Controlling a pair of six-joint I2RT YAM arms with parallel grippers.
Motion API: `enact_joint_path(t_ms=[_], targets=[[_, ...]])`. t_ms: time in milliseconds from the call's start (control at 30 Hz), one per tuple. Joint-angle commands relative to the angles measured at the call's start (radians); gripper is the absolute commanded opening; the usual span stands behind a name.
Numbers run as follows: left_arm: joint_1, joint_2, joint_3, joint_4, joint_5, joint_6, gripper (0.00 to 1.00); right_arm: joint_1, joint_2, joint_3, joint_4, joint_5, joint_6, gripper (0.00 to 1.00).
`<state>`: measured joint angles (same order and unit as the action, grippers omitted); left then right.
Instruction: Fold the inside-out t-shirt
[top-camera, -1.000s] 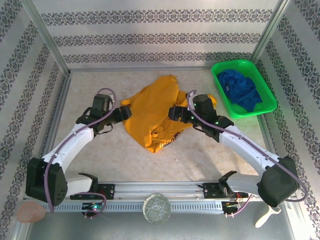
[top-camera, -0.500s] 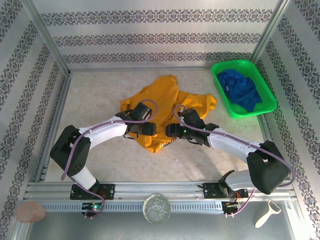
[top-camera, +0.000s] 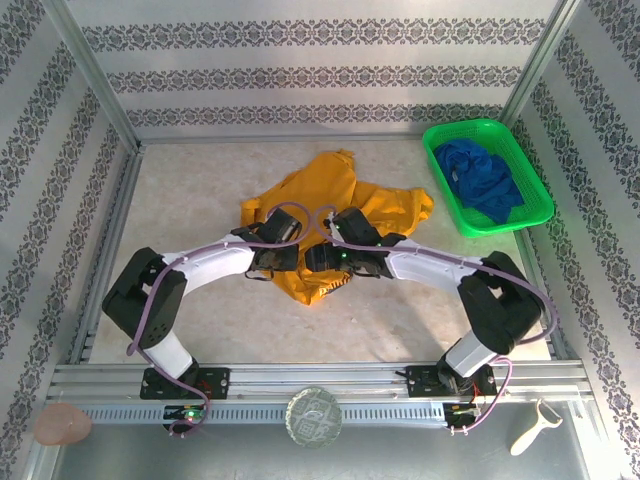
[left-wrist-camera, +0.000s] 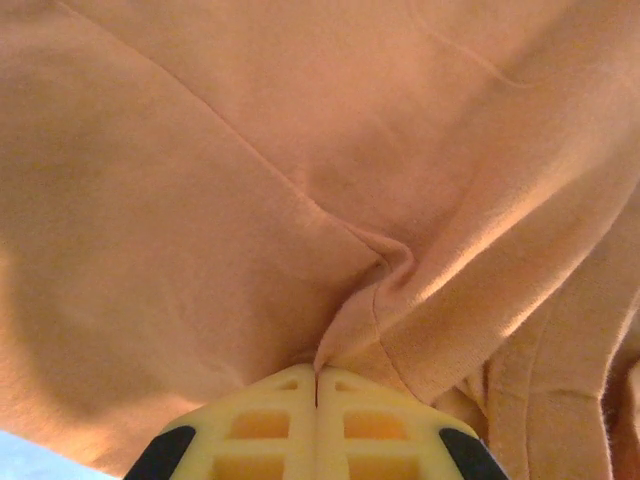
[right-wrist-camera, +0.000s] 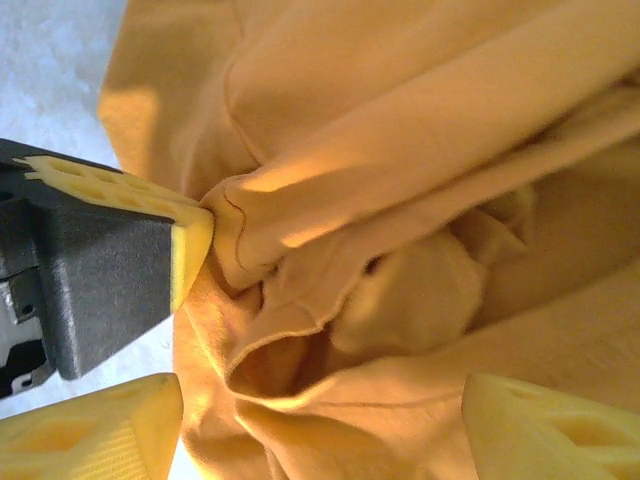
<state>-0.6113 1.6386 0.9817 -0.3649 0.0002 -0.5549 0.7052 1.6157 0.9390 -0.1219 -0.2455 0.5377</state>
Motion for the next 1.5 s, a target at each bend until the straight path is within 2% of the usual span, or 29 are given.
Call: enact_joint_path(t_ms=[0, 100, 133, 233, 300, 467, 600, 767, 867, 900, 933, 1000, 1067, 1133, 1233, 1367, 1433, 1467], targets=[[0.016, -0.095, -0.024, 0.049, 0.013, -0.042, 0.00, 0.018, 0.068, 0.066, -0.005, -0.028, -0.035, 0.74], [0.020, -0.142, -0.039, 0.057, 0.019, -0.067, 0.00, 0.025, 0.148, 0.120, -0.011, -0.039, -0.034, 0.73], [0.024, -0.157, -0.046, 0.058, 0.027, -0.077, 0.00, 0.025, 0.175, 0.133, -0.017, -0.035, -0.034, 0.70], [0.035, -0.217, -0.072, 0.071, 0.034, -0.103, 0.00, 0.000, 0.216, 0.136, -0.024, -0.033, -0.028, 0.35], [0.052, -0.271, -0.099, 0.080, 0.042, -0.115, 0.00, -0.032, 0.196, 0.106, -0.019, -0.040, -0.016, 0.01], [0.109, -0.384, -0.196, 0.085, 0.045, -0.135, 0.00, -0.133, -0.029, -0.051, 0.076, -0.075, 0.053, 0.00], [0.149, -0.416, -0.291, 0.123, 0.064, -0.155, 0.00, -0.193, -0.244, -0.155, 0.181, -0.167, 0.113, 0.00], [0.155, -0.397, -0.375, 0.203, 0.059, -0.145, 0.00, -0.212, -0.466, -0.281, 0.373, -0.278, 0.160, 0.00], [0.156, -0.394, -0.381, 0.242, 0.100, -0.100, 0.00, -0.217, -0.530, -0.318, 0.420, -0.298, 0.161, 0.00], [0.156, -0.406, -0.376, 0.248, 0.126, -0.088, 0.07, -0.225, -0.531, -0.320, 0.411, -0.311, 0.151, 0.00], [0.156, -0.421, -0.369, 0.247, 0.139, -0.085, 0.21, -0.234, -0.527, -0.326, 0.412, -0.331, 0.148, 0.00], [0.153, -0.464, -0.332, 0.213, 0.148, -0.083, 0.63, -0.251, -0.517, -0.342, 0.423, -0.379, 0.147, 0.00], [0.149, -0.495, -0.280, 0.168, 0.147, -0.089, 0.84, -0.254, -0.523, -0.356, 0.421, -0.406, 0.140, 0.00], [0.146, -0.508, -0.237, 0.159, 0.157, -0.104, 0.93, -0.256, -0.538, -0.371, 0.403, -0.414, 0.122, 0.00], [0.144, -0.486, -0.202, 0.238, 0.240, -0.128, 0.90, -0.260, -0.571, -0.409, 0.368, -0.404, 0.096, 0.00], [0.134, -0.377, -0.168, 0.346, 0.350, -0.165, 0.73, -0.262, -0.630, -0.490, 0.341, -0.368, 0.099, 0.00], [0.128, -0.330, -0.163, 0.381, 0.368, -0.189, 0.71, -0.261, -0.669, -0.541, 0.286, -0.339, 0.105, 0.00], [0.125, -0.317, -0.161, 0.396, 0.370, -0.197, 0.71, -0.260, -0.701, -0.575, 0.241, -0.311, 0.114, 0.09]])
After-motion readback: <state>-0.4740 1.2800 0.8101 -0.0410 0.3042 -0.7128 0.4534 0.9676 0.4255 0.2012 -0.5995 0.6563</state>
